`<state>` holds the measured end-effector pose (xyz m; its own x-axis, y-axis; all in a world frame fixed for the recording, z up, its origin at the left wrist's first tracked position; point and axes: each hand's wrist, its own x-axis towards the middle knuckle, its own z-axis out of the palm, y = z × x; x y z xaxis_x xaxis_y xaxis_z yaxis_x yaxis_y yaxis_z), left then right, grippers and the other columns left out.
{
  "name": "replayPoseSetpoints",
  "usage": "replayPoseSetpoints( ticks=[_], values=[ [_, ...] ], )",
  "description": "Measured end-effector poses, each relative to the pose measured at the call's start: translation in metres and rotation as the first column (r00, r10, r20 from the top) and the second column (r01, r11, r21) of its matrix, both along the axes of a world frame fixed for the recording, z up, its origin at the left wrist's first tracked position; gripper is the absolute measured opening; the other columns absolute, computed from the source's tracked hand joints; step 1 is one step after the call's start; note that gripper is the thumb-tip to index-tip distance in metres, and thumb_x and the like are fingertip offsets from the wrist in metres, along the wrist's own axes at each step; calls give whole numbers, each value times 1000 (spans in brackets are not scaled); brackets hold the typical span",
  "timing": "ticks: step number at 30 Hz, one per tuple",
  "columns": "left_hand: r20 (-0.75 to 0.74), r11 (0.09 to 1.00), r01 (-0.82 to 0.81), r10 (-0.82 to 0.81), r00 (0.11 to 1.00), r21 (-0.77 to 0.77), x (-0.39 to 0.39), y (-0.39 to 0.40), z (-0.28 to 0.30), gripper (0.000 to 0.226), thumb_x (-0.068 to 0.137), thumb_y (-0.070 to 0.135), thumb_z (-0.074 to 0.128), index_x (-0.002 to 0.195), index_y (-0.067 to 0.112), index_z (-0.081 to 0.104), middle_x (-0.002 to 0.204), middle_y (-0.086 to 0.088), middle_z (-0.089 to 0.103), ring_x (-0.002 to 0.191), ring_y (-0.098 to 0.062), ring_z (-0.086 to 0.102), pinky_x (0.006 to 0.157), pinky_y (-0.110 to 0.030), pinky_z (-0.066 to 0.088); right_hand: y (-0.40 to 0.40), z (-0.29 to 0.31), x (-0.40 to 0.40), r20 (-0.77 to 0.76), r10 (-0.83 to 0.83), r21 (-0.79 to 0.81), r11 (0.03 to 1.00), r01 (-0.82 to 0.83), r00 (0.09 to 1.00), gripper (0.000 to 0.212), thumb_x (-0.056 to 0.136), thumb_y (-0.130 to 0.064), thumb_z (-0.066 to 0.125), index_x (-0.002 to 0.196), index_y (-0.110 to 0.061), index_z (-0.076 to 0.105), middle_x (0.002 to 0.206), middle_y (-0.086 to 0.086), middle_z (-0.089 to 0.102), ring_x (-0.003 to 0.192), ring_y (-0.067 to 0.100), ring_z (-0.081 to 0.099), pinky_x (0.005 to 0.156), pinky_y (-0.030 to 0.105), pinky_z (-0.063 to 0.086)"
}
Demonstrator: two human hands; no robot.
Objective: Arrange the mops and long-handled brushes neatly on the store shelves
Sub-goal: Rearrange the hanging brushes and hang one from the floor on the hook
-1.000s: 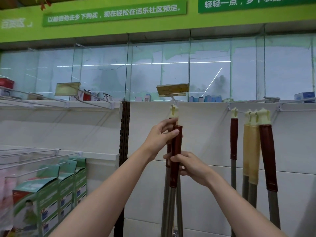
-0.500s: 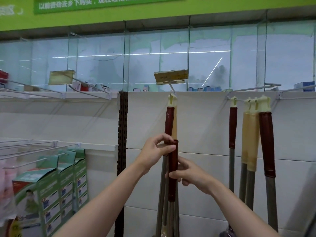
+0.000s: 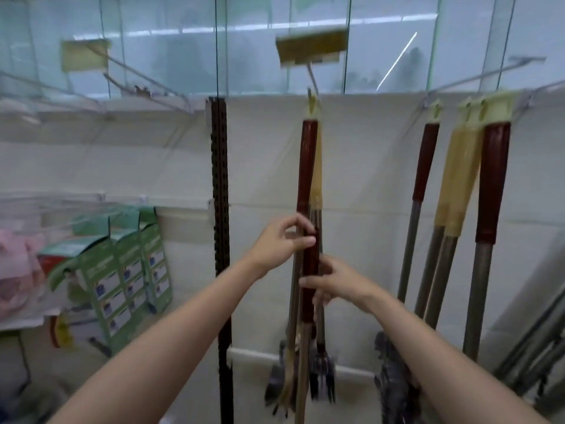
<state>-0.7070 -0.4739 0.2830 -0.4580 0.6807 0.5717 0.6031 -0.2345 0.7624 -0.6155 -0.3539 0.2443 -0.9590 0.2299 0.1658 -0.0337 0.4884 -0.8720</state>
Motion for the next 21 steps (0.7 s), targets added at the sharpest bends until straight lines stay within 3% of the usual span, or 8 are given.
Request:
replayPoseSetpoints(
  ticks=[2,4,6,9,12,15,19,21],
  values=[
    [-8,998,-21,20,1000,-67,4,0,-7,26,80,0,65,104,8,58,101,-2,60,96,-15,58,83,-13,48,0,-9,1,46,-15,6,1000,15,999,40,86,-9,65,117,-16,41,77,3,63,48,10,63,52,26,48],
    [28,990,-45,49,998,-131,6,-2,-16,34,80,3,66,112,7,56,105,-4,61,99,-15,59,90,-23,49,0,-24,3,79,-39,6,999,39,996,39,86,-5,63,120,-8,43,78,7,63,47,11,64,56,31,50],
    [62,983,-98,108,992,-154,3,-2,-34,28,82,7,65,108,11,56,102,-5,62,96,-19,60,93,-36,52,1,-43,7,106,-73,2,997,73,992,41,86,-4,62,122,-4,43,80,10,64,53,16,65,58,31,52],
    [107,941,-274,299,948,-201,-7,2,-67,23,84,10,62,104,14,51,99,-5,56,97,-22,58,94,-44,50,7,-65,12,120,-103,-31,994,107,987,40,86,-5,62,122,-7,45,83,10,65,58,20,65,58,25,57],
    [132,863,-359,427,895,-356,-11,11,-93,44,85,15,62,123,8,40,116,-11,50,114,-26,52,101,-40,44,15,-71,15,99,-145,-70,986,152,985,38,87,-5,62,119,-10,44,86,9,64,61,23,64,57,24,57],
    [121,810,-327,434,893,-486,-7,18,-113,65,87,20,61,139,7,24,143,-15,38,130,-28,41,103,-35,37,22,-73,15,77,-201,-36,978,204,977,37,87,-8,62,117,-13,42,89,7,61,62,24,64,58,27,57],
    [92,780,-335,445,891,-529,0,29,-133,65,90,22,58,140,6,21,139,-14,44,115,-24,50,93,-31,40,34,-79,16,84,-271,6,962,271,959,34,88,-9,60,113,-17,39,87,4,58,59,21,64,56,27,56],
    [55,761,-383,479,876,-523,-2,32,-142,55,91,20,55,137,6,29,133,-16,49,117,-28,52,94,-34,43,43,-84,18,99,-288,-7,957,290,953,38,88,-8,60,120,-13,40,92,8,58,55,19,63,50,23,55]
  ],
)
